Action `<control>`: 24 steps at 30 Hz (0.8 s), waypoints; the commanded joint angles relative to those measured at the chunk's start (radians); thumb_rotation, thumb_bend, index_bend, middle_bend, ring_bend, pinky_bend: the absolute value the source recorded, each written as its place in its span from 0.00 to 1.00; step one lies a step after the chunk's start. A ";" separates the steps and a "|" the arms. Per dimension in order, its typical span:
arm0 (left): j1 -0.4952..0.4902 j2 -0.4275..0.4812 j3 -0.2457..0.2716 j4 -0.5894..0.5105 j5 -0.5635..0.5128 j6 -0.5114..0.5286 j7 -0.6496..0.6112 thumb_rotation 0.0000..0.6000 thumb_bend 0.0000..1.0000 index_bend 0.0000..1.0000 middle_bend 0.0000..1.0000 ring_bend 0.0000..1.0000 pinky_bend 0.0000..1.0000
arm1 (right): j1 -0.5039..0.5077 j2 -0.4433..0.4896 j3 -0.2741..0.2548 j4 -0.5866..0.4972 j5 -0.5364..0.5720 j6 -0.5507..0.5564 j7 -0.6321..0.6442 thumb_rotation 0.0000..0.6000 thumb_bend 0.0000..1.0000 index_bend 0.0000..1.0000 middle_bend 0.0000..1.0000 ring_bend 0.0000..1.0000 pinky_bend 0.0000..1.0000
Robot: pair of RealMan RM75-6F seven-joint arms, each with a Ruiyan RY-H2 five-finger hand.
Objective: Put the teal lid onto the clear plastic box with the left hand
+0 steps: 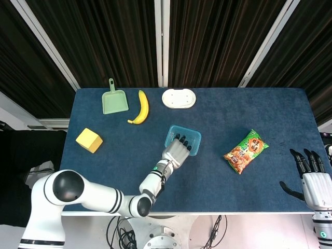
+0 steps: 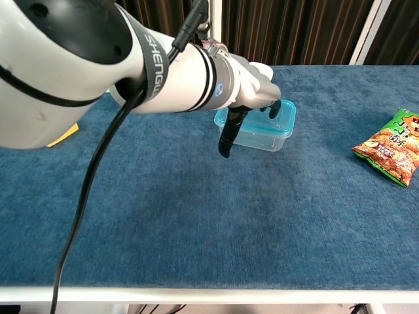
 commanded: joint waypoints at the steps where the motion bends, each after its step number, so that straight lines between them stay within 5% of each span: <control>1: -0.008 -0.034 0.005 0.030 0.045 -0.020 -0.032 1.00 0.02 0.17 0.12 0.00 0.11 | -0.002 0.001 0.000 0.000 0.001 0.002 0.000 1.00 0.13 0.01 0.16 0.00 0.00; 24: -0.018 -0.117 0.078 0.102 0.067 0.008 -0.036 1.00 0.01 0.16 0.12 0.00 0.11 | -0.008 0.002 0.000 -0.002 0.009 0.002 -0.002 1.00 0.13 0.01 0.16 0.00 0.00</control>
